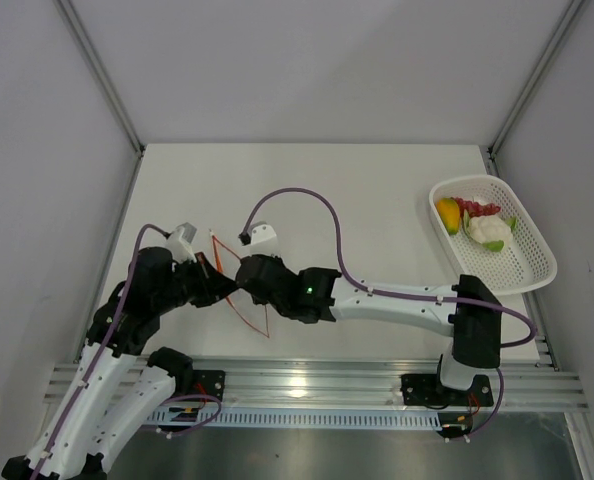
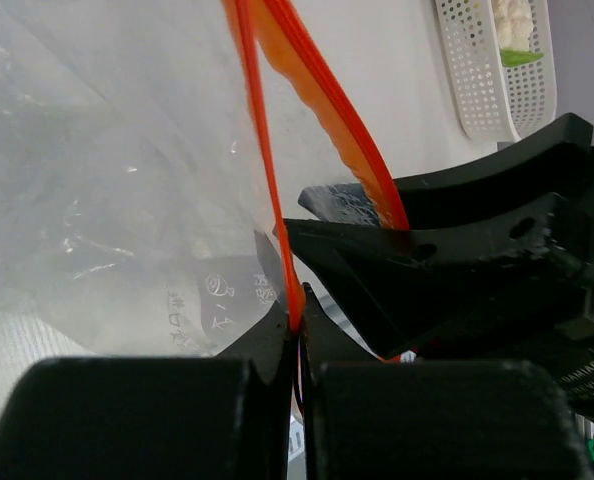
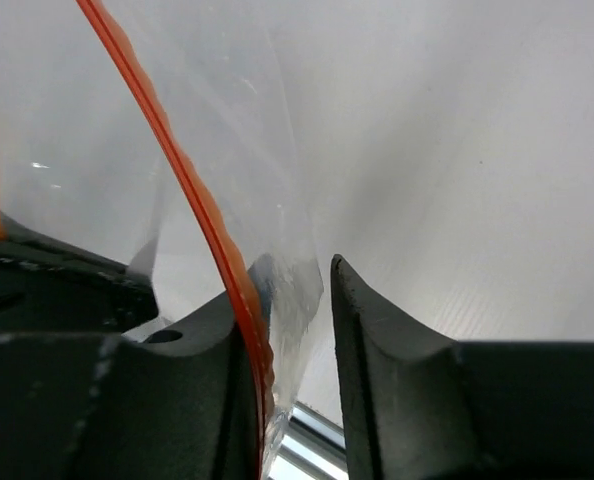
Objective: Place the food in the zip-top bag and seal the zipper
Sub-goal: Open the zipper of the food storage bag at the center of the board.
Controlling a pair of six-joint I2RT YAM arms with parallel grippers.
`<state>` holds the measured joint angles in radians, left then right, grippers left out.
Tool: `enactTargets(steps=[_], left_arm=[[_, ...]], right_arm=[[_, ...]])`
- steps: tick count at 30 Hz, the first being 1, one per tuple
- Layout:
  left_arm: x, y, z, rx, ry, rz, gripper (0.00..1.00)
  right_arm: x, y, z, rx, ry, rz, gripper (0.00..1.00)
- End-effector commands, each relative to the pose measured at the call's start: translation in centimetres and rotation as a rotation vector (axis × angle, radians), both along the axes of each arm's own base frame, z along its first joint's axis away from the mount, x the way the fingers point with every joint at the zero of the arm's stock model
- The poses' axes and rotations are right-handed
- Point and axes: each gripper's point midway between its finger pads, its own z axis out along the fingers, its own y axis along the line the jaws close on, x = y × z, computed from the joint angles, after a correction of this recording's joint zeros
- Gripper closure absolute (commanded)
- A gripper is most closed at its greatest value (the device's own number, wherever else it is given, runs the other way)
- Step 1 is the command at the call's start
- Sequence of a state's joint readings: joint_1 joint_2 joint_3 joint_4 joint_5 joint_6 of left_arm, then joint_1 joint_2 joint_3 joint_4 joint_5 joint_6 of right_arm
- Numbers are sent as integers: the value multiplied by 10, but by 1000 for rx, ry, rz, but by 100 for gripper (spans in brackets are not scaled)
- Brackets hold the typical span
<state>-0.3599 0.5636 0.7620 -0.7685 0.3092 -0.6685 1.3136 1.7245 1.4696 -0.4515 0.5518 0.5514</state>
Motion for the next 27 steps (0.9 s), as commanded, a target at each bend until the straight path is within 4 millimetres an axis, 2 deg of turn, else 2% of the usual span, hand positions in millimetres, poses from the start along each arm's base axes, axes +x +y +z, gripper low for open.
enactTargets(steps=[1,2,3,7,12,15,17,18,21,22,24,26,27], left_arm=[[0,-6,17,-20,-69,-50,100],[0,-7,16,-20,-65,-55,99],[0,-8,16,-22,-66,-60,99],[-2,-8,19,-16,-72,-73,99],[-5,-8,25,-9,-100,-102,99],[-7,-9,27,-1,-111,-125,99],[-7,-11,28,0,-108,-139,99],[-7,-12,27,5,-101,-150,100],[-8,-15,29,6,-97,-176,99],[-6,-16,30,6,-94,-183,99],[-8,-20,32,-3,-90,-215,99],[-8,-24,34,-11,-75,-240,99],[-9,-27,36,-19,-74,-261,99]], right_arm=[[3,-6,10,52,6,-34,69],[5,-9,8,48,9,-43,70],[4,-11,9,51,11,-45,75],[11,-26,1,55,33,-80,86],[23,-54,-18,19,73,-142,100],[28,-74,-32,-22,96,-176,100],[30,-83,-35,-24,106,-192,100],[31,-92,-44,-40,116,-204,100],[34,-105,-45,-14,134,-216,100],[33,-112,-54,-24,147,-219,100],[32,-116,-52,3,159,-214,100],[32,-124,-61,-4,173,-217,100],[33,-124,-57,19,169,-213,100]])
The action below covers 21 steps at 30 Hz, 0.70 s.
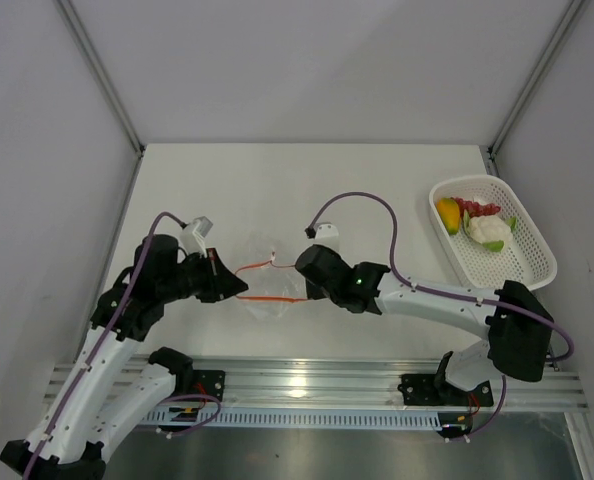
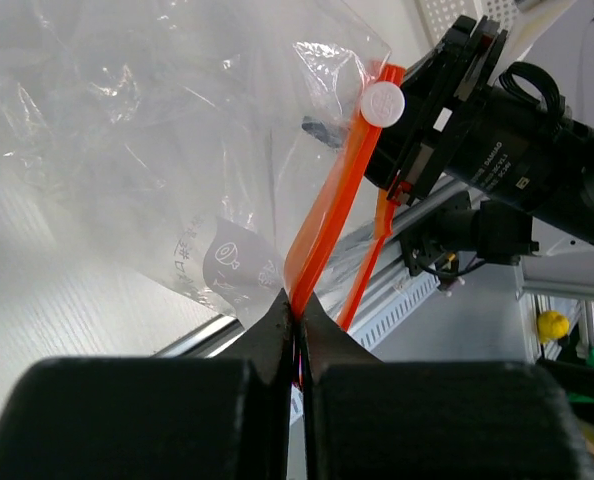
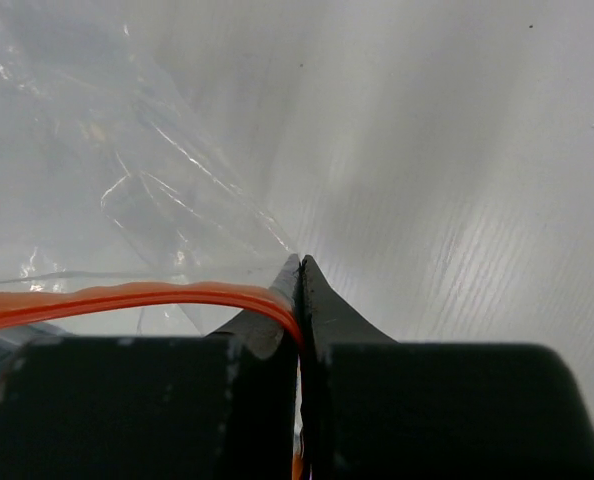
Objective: Place the food in the zip-top bag and seal the zipper
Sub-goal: Open the zipper of the food storage bag at the center of the board.
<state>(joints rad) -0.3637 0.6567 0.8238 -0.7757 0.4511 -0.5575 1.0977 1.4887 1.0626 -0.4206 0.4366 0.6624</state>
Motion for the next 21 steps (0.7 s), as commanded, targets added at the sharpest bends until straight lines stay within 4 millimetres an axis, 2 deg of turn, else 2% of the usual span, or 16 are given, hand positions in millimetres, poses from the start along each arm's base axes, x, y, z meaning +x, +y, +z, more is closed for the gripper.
enactTargets(steps=[1,5,9,14,16,17,20,21], left_arm=[[-3,-10,26,-32,-62,-89,99],[-4,-16,26,-52,-41,-128,100],[-5,-25,24,-80,-16,-173,99],[-6,-39,25,-99,9,-212,99],[-5,-46,26,-102,13,-227,100],[-3,-47,26,-100,15,-215,99],[3,-52,23,-95,27,-196,100],[5,-54,22,-96,29,-192,99]], right_arm=[[3,-8,6,56,8,-9,100],[1,-10,-5,82,41,4,100],[-1,-4,-7,93,56,42,88],[-3,6,-2,120,51,76,82],[-2,5,2,122,43,77,76],[-1,5,6,127,35,77,67],[-1,1,15,127,17,75,54],[1,-2,17,124,9,67,45]])
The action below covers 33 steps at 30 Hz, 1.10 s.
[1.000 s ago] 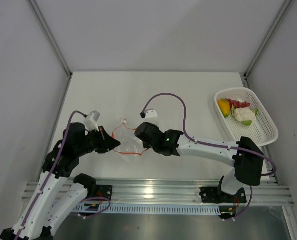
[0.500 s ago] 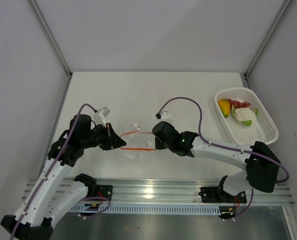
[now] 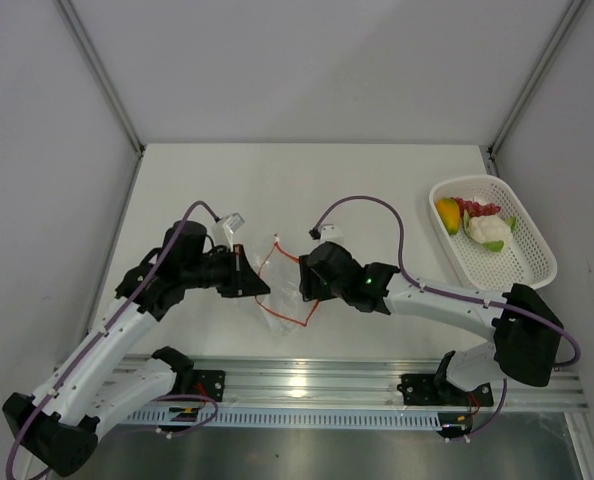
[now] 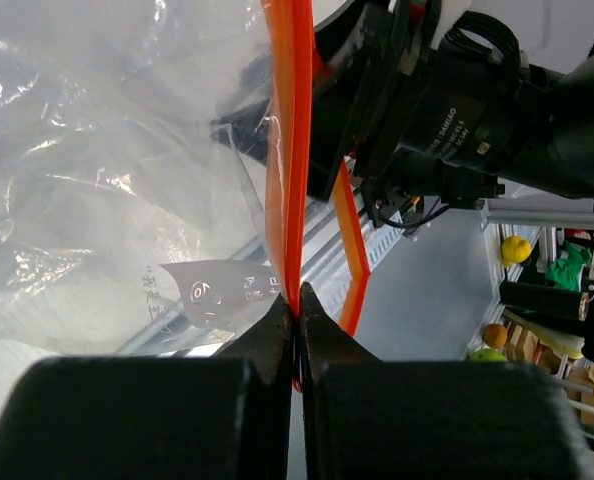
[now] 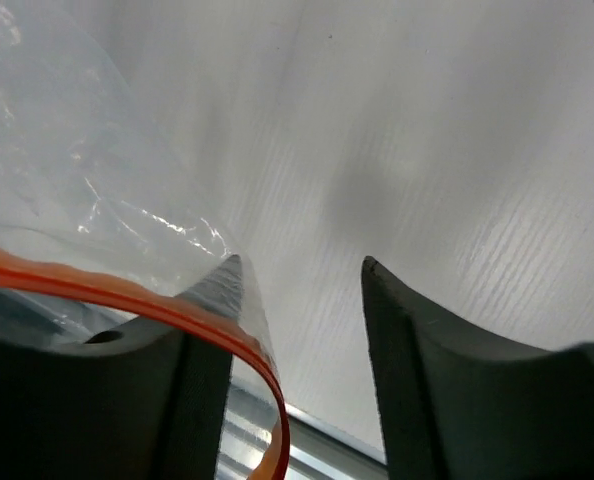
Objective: Place the food in the zip-top bag and seal the zipper
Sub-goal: Open the zipper of the food storage bag at the center of the board, then pick up the fake fruit from the bin.
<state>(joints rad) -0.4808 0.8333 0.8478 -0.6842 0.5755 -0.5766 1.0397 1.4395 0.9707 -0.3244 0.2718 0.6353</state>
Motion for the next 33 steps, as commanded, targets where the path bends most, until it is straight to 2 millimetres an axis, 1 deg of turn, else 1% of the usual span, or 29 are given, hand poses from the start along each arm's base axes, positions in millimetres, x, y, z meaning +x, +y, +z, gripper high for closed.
enactTargets(steps=[1,2,3,5,6,7,9,10,12,13,14,16,17,18,19,21,23,25,28,29,30,31,32,33], left_arm=[[15,-12,24,-51,-60,20,99],[16,-13,24,-54,-53,26,99],[19,-13,21,-46,-49,39,99],[25,-16,16,-45,-28,51,99],[27,-17,15,-48,-27,57,99],[30,-19,14,-49,-25,60,99],[38,-23,10,-51,-21,69,99],[40,-24,10,-52,-18,68,100],[47,-30,8,-55,-6,65,99],[49,-32,9,-59,-3,60,99],[53,-35,7,-61,-1,58,100],[57,-38,7,-66,-2,54,99],[58,-39,7,-68,-2,54,100],[61,-41,3,-63,9,52,99],[61,-43,5,-66,11,43,99],[64,-45,3,-60,18,39,99],[65,-44,5,-57,11,40,99],[64,-43,5,-53,12,42,99],[58,-41,7,-57,12,35,99],[53,-38,5,-55,15,35,99],[52,-37,6,-55,8,38,99],[49,-35,3,-51,10,44,99],[46,-32,5,-54,2,46,99],[44,-31,3,-55,5,47,99]], right_arm=[[7,-4,28,35,-64,-10,39],[6,-6,30,32,-64,-10,31],[7,-10,37,39,-77,-18,27],[7,-16,43,37,-89,-35,21],[5,-23,49,37,-96,-50,12],[8,-32,53,26,-114,-84,7],[7,-45,60,18,-124,-116,1],[6,-53,72,37,-147,-131,0],[7,-65,82,45,-165,-152,1],[5,-75,92,57,-180,-163,1],[8,-85,98,60,-189,-186,0],[6,-103,113,83,-213,-207,1],[7,-110,118,91,-223,-220,1],[13,-122,121,89,-228,-250,1],[11,-133,127,103,-238,-265,1],[16,-148,130,115,-232,-298,1],[17,-161,131,111,-237,-314,1],[22,-175,128,103,-225,-350,1],[19,-193,123,81,-197,-395,1],[18,-199,119,74,-188,-422,1],[14,-207,117,66,-183,-449,1],[14,-218,115,52,-189,-500,1],[12,-223,107,41,-176,-522,1],[10,-227,104,37,-174,-535,1]])
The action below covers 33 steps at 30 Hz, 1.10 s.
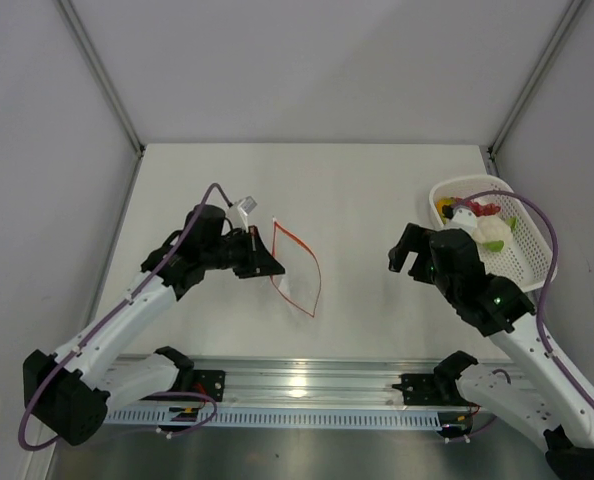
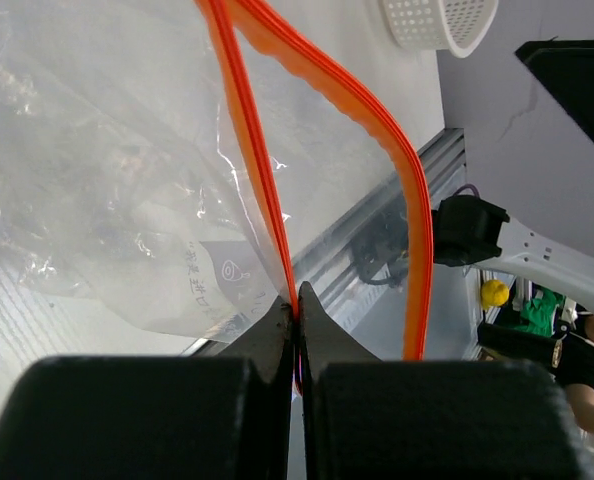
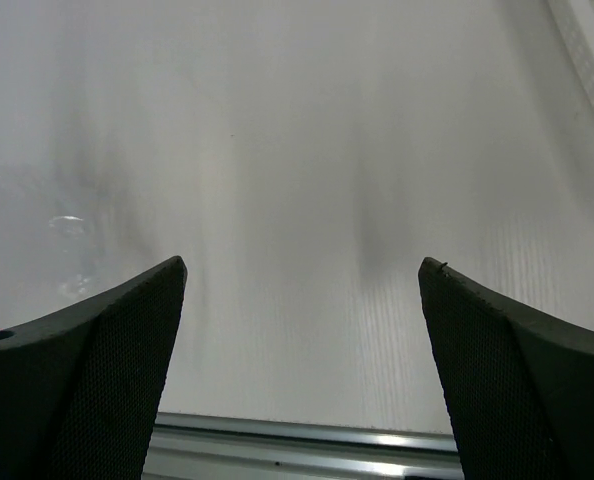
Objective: Place the food in the zip-top bag and seal the zipper
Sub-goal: Pick up the fake fruit from the bin.
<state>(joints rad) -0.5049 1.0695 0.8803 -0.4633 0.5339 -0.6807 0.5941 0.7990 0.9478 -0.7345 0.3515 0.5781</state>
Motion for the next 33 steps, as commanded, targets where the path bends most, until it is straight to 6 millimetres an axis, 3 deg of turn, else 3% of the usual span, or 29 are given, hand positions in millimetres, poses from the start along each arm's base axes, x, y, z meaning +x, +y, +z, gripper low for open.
enactTargets(steps=[1,7,15,23,24,25,26,28,31,33], left_arm=[[-13,3,10,-32,-36,-19,99],[-27,5,13,-68,-89,-41,99],[-36,4,13,-86,-127,-94,99],[-51,5,28,-142,-182,-146,99],[-52,4,29,-145,-186,-156,99],[-52,5,28,-138,-192,-162,99],[-52,5,25,-123,-178,-163,99],[-50,5,28,-114,-191,-172,99],[-46,4,27,-95,-186,-173,97],[-43,2,27,-93,-190,-179,94]], right_arm=[[-14,-25,-15,-31,37,-77,1],[-21,-47,-33,-56,112,-161,1],[-13,-44,-21,41,122,-190,0],[30,-62,36,114,18,-270,1],[40,-64,30,116,55,-276,1],[48,-79,30,131,63,-320,1],[54,-74,30,175,78,-283,1],[71,-82,24,196,86,-290,1],[93,-114,14,209,84,-383,1],[104,-124,7,205,91,-416,0]])
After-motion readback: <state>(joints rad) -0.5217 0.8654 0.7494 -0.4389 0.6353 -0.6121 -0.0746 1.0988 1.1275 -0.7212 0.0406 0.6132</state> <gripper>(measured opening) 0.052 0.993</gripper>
